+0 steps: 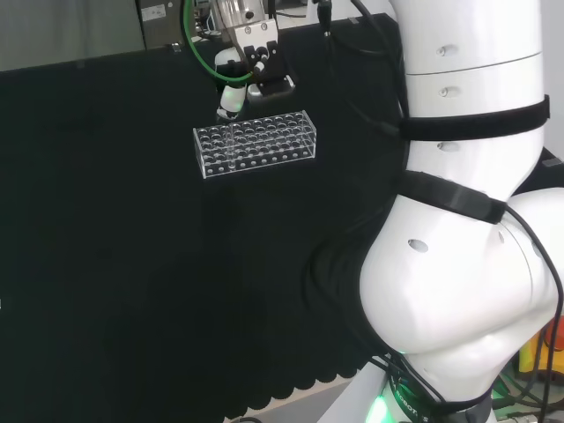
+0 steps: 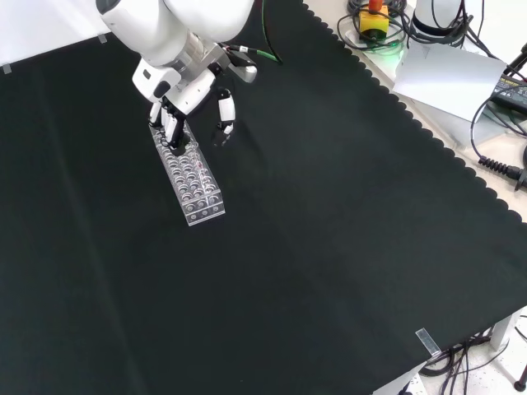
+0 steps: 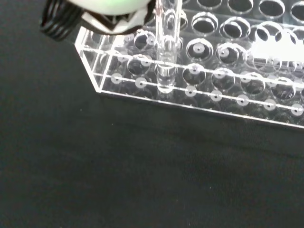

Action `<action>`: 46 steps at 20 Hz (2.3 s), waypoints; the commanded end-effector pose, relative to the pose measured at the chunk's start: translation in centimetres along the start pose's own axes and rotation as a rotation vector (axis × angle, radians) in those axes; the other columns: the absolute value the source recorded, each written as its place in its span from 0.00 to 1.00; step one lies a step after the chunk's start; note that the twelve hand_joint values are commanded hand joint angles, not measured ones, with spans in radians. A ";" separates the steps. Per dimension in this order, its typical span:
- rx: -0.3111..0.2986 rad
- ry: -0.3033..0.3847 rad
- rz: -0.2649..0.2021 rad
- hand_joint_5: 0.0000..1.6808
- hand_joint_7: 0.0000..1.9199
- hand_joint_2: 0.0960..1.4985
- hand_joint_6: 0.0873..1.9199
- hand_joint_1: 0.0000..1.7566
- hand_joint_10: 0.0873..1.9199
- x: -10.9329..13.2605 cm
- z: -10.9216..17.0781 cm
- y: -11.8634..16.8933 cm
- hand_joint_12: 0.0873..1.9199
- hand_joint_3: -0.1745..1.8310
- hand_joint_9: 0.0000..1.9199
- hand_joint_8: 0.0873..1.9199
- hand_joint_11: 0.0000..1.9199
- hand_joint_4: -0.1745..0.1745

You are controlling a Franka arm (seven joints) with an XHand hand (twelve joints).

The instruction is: Pick up the test tube.

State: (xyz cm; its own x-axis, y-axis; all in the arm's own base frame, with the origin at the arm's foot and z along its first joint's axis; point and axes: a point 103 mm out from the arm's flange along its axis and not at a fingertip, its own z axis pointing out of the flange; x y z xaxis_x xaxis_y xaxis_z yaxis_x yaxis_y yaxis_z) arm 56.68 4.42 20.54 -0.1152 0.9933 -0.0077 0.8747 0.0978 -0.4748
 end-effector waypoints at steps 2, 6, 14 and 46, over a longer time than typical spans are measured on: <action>0.001 0.010 0.001 0.30 0.39 0.39 0.36 0.54 0.34 -0.2 1.1 0.6 0.74 0.43 0.41 0.40 0.24 0.08; -0.006 -0.014 0.031 0.34 0.43 0.38 0.36 0.54 0.34 0.2 1.3 1.1 0.73 0.44 0.42 0.39 0.24 0.12; -0.054 0.015 0.027 0.47 0.56 0.35 0.35 0.57 0.30 0.6 1.8 2.1 0.70 0.44 0.51 0.34 0.30 0.16; -0.192 0.201 0.113 0.77 0.71 0.36 0.27 0.82 0.20 0.8 0.8 4.3 0.49 0.43 0.70 0.34 0.62 0.00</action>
State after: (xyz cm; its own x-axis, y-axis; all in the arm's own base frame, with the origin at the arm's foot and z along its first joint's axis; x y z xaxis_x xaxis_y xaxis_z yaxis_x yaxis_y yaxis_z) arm 59.87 6.07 16.95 0.0587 0.9929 0.1033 0.9455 -0.0221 -0.3247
